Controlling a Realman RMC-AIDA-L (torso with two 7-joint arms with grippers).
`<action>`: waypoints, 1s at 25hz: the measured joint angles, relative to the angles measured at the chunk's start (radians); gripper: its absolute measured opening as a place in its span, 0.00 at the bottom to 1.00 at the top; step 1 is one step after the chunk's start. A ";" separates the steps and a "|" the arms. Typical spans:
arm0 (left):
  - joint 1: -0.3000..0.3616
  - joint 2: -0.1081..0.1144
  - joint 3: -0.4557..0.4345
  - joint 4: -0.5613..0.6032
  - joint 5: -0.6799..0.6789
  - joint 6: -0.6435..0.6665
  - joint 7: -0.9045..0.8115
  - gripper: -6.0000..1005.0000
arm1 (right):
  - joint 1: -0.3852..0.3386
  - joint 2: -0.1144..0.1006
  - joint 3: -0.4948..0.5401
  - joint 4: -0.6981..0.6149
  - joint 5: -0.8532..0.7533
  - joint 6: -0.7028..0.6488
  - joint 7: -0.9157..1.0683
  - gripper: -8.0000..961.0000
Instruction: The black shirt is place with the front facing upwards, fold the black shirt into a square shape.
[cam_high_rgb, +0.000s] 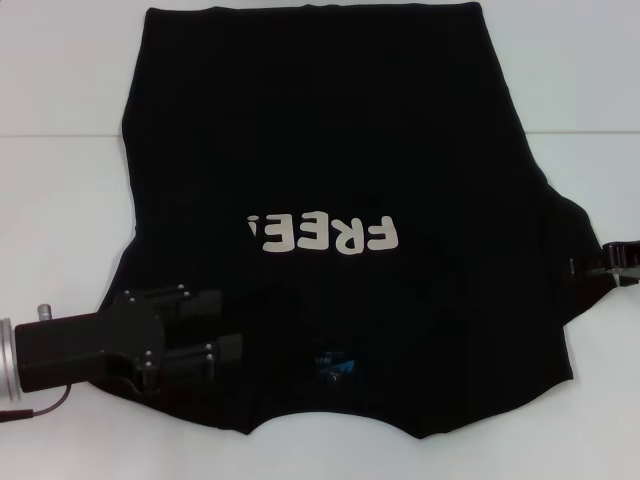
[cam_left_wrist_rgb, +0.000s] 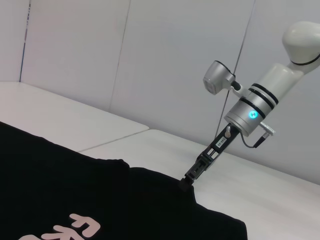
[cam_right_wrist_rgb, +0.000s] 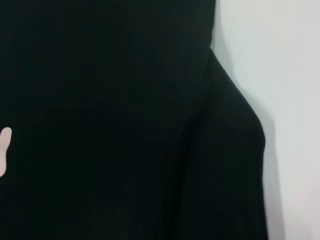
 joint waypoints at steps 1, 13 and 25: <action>0.000 0.000 0.000 0.000 0.000 0.000 0.000 0.67 | 0.000 0.001 0.000 0.000 0.000 0.000 0.000 0.95; 0.003 0.000 0.000 -0.002 0.000 -0.004 0.000 0.67 | 0.004 0.007 -0.001 0.002 0.005 0.003 -0.007 0.97; 0.004 -0.002 0.000 -0.002 0.000 -0.007 0.000 0.67 | 0.016 0.009 -0.001 0.012 0.008 0.000 -0.009 0.91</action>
